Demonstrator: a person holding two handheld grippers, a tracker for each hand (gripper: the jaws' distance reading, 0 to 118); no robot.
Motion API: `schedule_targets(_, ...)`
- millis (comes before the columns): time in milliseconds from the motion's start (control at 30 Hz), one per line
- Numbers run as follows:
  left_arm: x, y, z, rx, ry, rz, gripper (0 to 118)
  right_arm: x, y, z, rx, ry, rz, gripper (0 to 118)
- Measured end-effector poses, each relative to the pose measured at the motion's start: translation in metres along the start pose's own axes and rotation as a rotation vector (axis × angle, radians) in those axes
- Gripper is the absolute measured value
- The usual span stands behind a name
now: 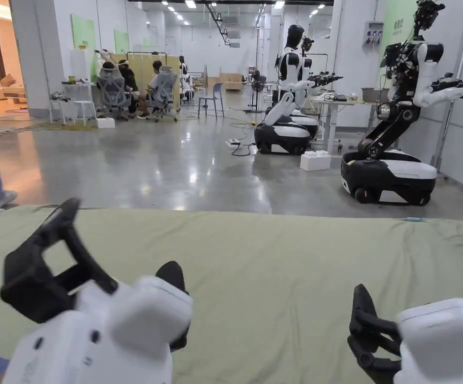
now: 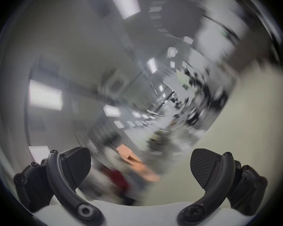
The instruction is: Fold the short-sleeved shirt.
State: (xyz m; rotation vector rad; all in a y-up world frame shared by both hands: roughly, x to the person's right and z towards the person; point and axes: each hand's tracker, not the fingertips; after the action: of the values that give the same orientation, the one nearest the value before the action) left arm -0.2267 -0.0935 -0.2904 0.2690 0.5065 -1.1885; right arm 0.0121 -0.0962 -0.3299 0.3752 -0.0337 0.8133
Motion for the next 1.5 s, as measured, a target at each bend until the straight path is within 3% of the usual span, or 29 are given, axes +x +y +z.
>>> schedule_targets(67, 0.023, -0.013, 0.007, 0.163, 0.06, -0.44, 118, -0.018, -0.009, 0.001, 0.098, -0.038, 0.413, 118)
schedule_targets(100, 0.031, -0.02, 0.01, 0.236, 0.07, -0.594, 118, -0.025, -0.017, 0.001, 0.152, -0.061, 0.606, 118)
schedule_targets(167, 0.04, -0.029, 0.018, 0.353, 0.035, -0.738, 118, -0.032, -0.028, 0.004, 0.302, -0.104, 0.932, 118)
schedule_targets(200, 0.04, -0.029, 0.021, 0.379, -0.001, -0.723, 118, -0.033, -0.034, 0.006, 0.344, -0.096, 1.0, 118)
schedule_targets(233, 0.041, -0.025, 0.025, 0.381, -0.036, -0.673, 118, -0.032, -0.033, 0.008, 0.369, -0.037, 0.978, 118)
schedule_targets(333, 0.04, -0.012, 0.03, 0.322, -0.082, -0.504, 118, -0.026, -0.021, 0.015, 0.364, 0.128, 0.764, 118)
schedule_targets(367, 0.04, -0.008, 0.029, 0.313, -0.068, -0.473, 118, -0.024, -0.018, 0.015, 0.351, 0.132, 0.697, 118)
schedule_targets(500, 0.032, 0.007, 0.019, 0.241, 0.117, -0.355, 118, -0.022, 0.002, 0.018, 0.309, -0.017, 0.456, 118)
schedule_targets(567, 0.014, 0.019, 0.011, 0.114, 0.166, -0.086, 118, -0.009, 0.016, 0.017, 0.246, -0.09, 0.207, 118)
schedule_targets(633, -0.008, 0.028, 0.007, -0.005, 0.124, 0.26, 118, 0.008, 0.029, 0.018, 0.167, -0.115, -0.115, 118)
schedule_targets(667, 0.0, 0.014, 0.007, -0.059, 0.078, 0.441, 118, 0.011, 0.03, 0.019, 0.132, -0.1, -0.288, 118)
schedule_targets(700, 0.01, 0.004, 0.006, -0.118, 0.014, 0.64, 118, 0.021, -0.029, 0.0, 0.083, -0.063, -0.496, 118)
schedule_targets(767, 0.024, -0.005, 0.005, -0.21, -0.125, 1.005, 118, 0.035, -0.052, -0.005, 0.053, 0.05, -0.82, 118)
schedule_targets(833, -0.017, -0.011, -0.005, -0.268, -0.269, 1.312, 118, 0.037, -0.051, 0.0, 0.032, 0.139, -0.964, 118)
schedule_targets(900, 0.008, -0.024, -0.005, -0.334, -0.328, 1.516, 118, 0.032, -0.058, 0.002, 0.021, 0.167, -0.993, 118)
schedule_targets(1000, -0.035, -0.068, -0.016, -0.398, -0.247, 1.608, 118, 0.022, -0.038, 0.012, -0.012, 0.149, -0.966, 118)
schedule_targets(1200, -0.028, -0.057, -0.009, -0.297, -0.371, 1.611, 118, 0.022, -0.034, 0.011, -0.058, 0.172, -1.046, 118)
schedule_targets(1500, -0.044, -0.038, -0.006, -0.213, -0.269, 1.401, 118, 0.024, -0.024, 0.013, -0.082, 0.199, -1.031, 118)
